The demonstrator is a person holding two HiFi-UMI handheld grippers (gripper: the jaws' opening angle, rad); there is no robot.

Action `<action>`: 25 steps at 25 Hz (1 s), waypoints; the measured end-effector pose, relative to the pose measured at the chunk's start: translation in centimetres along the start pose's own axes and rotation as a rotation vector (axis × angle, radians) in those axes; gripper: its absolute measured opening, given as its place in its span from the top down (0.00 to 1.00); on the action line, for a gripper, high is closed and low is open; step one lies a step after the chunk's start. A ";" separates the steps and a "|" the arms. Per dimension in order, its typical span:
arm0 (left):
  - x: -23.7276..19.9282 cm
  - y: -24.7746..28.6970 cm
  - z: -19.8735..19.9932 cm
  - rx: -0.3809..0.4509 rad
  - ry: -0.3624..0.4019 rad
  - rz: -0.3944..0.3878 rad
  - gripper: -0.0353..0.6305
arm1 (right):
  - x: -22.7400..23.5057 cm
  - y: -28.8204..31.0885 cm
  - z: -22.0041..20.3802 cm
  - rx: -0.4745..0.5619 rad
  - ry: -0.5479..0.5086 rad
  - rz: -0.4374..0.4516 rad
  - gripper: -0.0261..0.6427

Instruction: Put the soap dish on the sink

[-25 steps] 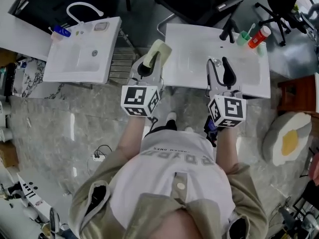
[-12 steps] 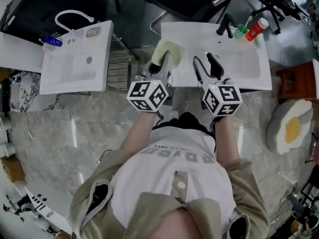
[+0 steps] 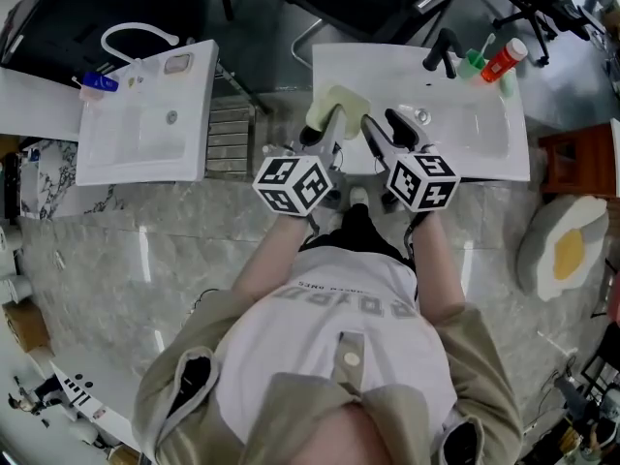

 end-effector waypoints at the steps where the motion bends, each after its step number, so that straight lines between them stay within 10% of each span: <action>1: -0.1 0.4 0.0 -0.002 -0.007 0.000 0.91 | 0.4 0.4 -0.2 -0.009 0.021 0.002 0.63; 18: -1.0 6.0 -1.7 -0.003 -0.214 0.031 0.91 | 4.6 4.1 0.6 -0.095 0.250 0.099 0.84; 25: -2.1 7.1 -2.7 0.019 -0.339 0.062 0.91 | 6.6 5.4 0.8 -0.113 0.335 0.111 0.78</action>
Point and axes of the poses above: the fingertips, and each gripper's own axes: y forward along the fingers, x to its right, z out of its top, the point moved 5 cm from there along -y, backward along the fingers, and after that the axes turned 10 degrees about y, right-handed, at the moved point
